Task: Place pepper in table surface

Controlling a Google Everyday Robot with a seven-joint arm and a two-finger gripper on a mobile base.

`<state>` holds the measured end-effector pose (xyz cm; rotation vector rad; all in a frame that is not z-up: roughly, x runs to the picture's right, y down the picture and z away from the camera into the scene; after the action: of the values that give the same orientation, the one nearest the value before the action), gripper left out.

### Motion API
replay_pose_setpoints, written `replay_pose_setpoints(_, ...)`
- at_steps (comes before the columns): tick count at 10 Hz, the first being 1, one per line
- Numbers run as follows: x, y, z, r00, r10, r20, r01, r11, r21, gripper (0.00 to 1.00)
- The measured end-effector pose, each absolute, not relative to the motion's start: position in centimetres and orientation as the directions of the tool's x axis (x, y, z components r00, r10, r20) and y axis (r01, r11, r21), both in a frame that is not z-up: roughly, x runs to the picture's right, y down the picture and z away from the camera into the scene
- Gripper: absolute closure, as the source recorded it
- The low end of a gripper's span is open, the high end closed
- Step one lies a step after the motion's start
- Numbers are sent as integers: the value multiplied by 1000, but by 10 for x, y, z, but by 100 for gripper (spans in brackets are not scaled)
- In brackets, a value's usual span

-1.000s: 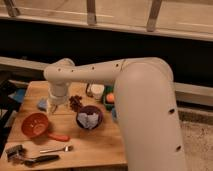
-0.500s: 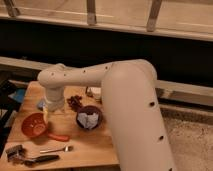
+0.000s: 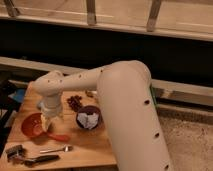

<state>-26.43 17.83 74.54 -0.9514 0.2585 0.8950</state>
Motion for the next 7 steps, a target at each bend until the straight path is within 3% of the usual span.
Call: replay_pose_setpoints(7,-273,189,755,616,540,-573,-776,293,-559,35)
